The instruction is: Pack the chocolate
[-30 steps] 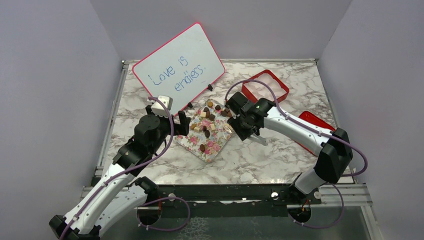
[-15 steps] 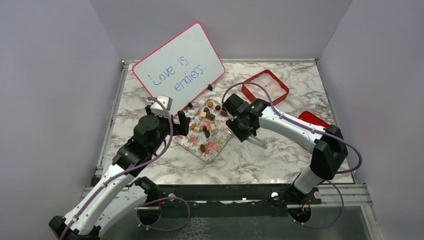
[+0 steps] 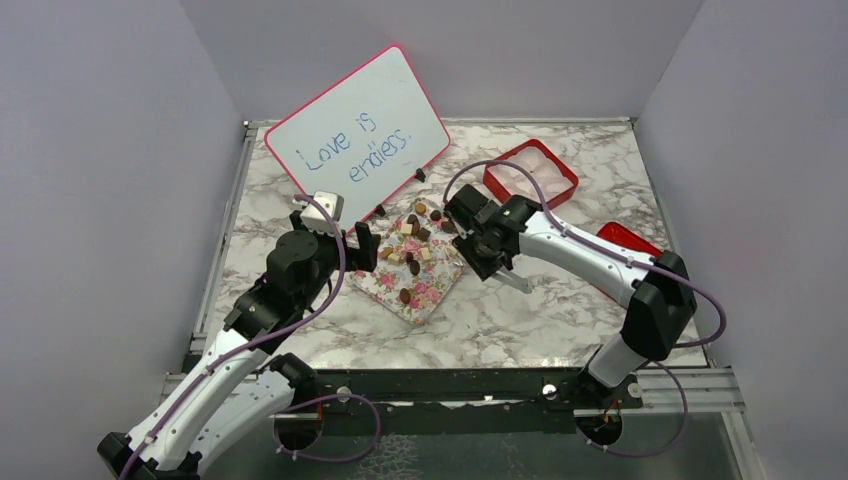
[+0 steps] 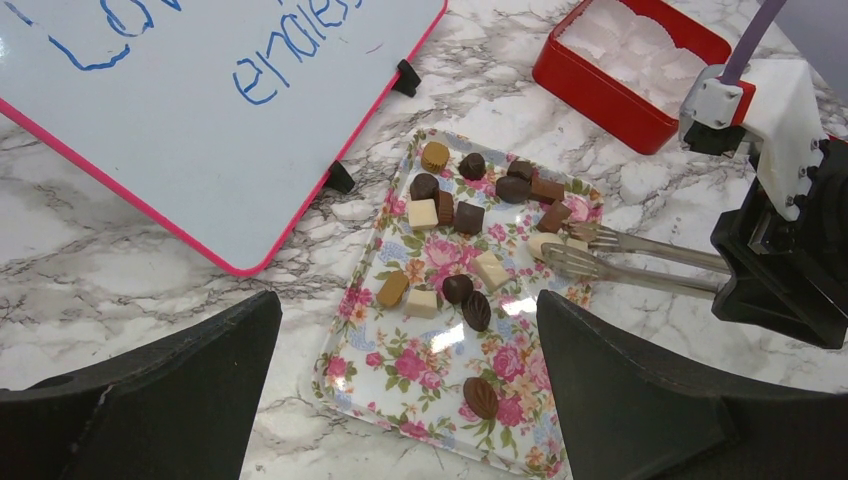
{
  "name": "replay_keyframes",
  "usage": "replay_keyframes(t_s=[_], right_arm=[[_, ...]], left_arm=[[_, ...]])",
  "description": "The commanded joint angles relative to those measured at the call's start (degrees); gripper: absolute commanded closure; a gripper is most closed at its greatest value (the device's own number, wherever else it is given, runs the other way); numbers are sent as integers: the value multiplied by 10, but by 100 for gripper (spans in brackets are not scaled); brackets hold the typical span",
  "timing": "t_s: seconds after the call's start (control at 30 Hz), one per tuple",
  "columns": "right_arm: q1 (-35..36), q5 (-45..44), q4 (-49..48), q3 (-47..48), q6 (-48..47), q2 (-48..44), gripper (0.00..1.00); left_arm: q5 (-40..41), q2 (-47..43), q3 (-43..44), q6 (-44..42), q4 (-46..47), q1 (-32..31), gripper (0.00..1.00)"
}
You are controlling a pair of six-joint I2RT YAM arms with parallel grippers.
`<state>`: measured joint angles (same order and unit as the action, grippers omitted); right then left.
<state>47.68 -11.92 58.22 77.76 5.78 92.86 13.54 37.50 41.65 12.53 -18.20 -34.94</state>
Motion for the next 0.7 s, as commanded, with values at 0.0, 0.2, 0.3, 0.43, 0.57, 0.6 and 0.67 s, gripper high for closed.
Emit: replay_keyframes(t_s=[0.0,0.2,0.3,0.43,0.57,0.6,0.67], right_arm=[[5,-12,15,25,15,-32,62],[5,-16,14,52,33,-53,63],[4,-32,18,78,39,-50,63],[-8,-78,32,127,45,-27,64],[-101,-65,7,170,24,-7,65],[-123,-56,-4,172,19,-5,65],[-167,-39,-30,167,9,-1,65]], left_arm=[[1,-10,-6,-6,7,0,1],[-5,-11,-7,-3,7,0,1],[-11,-11,-6,-1,7,0,1],[-23,-12,-7,7,7,0,1],[-33,-7,-9,11,8,0,1],[-34,-5,-10,10,7,0,1],[-34,-1,-11,9,8,0,1]])
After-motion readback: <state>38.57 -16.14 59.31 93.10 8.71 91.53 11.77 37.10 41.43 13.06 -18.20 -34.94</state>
